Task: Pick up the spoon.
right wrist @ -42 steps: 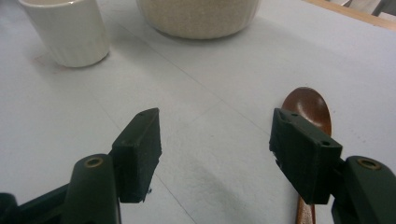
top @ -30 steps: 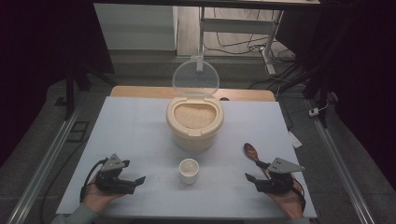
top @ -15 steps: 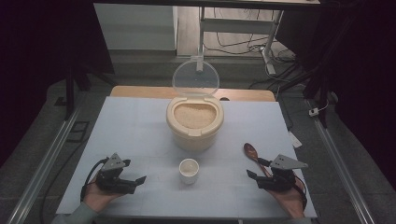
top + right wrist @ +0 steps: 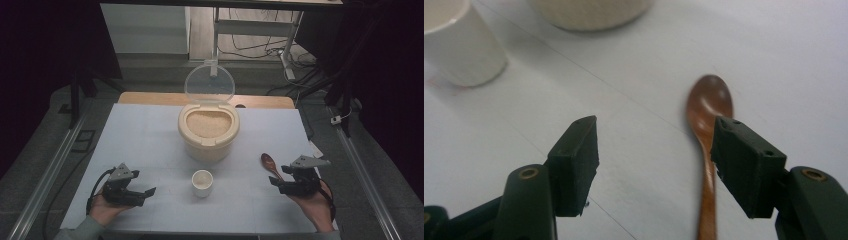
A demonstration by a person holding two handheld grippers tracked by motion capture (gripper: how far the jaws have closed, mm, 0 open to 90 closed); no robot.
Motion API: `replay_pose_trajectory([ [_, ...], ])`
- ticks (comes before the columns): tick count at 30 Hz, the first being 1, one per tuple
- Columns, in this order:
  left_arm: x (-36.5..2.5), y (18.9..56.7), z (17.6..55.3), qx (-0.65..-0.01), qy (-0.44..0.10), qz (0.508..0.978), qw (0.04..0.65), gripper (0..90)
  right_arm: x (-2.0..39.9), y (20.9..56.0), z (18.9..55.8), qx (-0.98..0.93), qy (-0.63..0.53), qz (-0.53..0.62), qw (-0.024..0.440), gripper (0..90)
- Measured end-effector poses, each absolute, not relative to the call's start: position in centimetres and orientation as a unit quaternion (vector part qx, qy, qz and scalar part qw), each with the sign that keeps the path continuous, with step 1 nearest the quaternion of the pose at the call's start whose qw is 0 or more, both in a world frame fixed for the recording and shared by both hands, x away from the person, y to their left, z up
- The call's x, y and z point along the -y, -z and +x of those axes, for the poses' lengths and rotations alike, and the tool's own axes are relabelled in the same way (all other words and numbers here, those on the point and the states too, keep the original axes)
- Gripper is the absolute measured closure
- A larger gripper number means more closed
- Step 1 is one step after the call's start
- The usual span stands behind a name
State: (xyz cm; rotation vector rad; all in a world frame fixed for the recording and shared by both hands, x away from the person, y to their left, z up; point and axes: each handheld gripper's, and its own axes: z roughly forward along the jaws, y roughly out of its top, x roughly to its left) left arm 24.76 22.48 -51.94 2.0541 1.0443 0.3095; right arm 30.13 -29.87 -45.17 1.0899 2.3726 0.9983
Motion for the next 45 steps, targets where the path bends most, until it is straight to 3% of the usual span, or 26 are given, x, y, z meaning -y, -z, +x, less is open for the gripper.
replay_pose_trajectory([
  [11, -22.6, 51.9, 24.7, -0.412, -0.125, 0.810, 0.398, 9.4, 29.4, 42.9, 32.7, -0.854, -0.275, 0.419, 0.139, 36.7],
  [33, -22.6, 52.1, 24.4, -0.410, -0.126, 0.813, 0.393, 9.4, 30.1, 46.2, 34.3, -0.875, -0.167, 0.443, 0.102, 44.3],
  [45, -22.5, 52.1, 24.3, -0.408, -0.128, 0.816, 0.390, 9.2, 30.7, 48.0, 34.4, -0.877, -0.135, 0.454, 0.079, 57.2],
])
